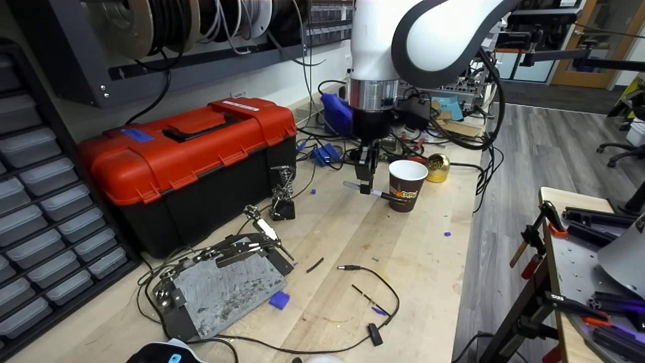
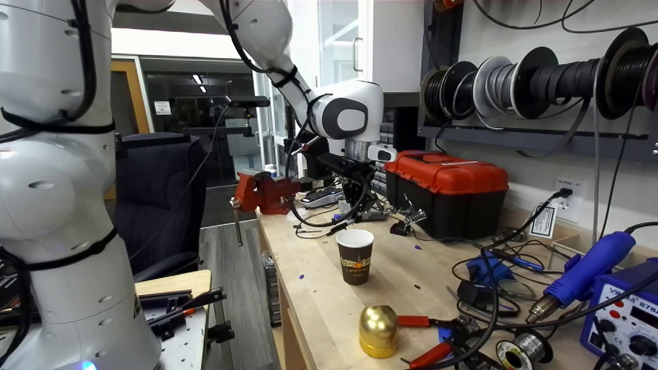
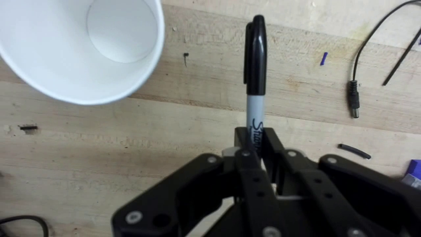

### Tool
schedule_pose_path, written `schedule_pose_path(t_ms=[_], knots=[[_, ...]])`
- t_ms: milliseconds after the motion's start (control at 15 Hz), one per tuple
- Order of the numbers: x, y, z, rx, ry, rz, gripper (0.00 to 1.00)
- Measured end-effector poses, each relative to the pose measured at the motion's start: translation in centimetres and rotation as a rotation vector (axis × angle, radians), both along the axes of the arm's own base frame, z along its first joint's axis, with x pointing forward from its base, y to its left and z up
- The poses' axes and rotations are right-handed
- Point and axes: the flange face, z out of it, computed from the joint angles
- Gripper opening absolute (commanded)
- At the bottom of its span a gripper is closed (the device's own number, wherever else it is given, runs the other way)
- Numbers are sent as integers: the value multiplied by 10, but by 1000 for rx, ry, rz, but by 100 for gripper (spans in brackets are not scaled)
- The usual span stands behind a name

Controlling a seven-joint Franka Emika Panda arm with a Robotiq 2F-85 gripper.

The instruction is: Put the pen in the cup

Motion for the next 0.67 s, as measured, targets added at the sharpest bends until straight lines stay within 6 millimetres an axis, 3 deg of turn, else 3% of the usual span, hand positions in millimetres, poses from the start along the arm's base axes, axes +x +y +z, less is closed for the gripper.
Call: schedule_pose_path(t_ms=[667], knots=[[-42,-61,57,90,-82,-194,1]])
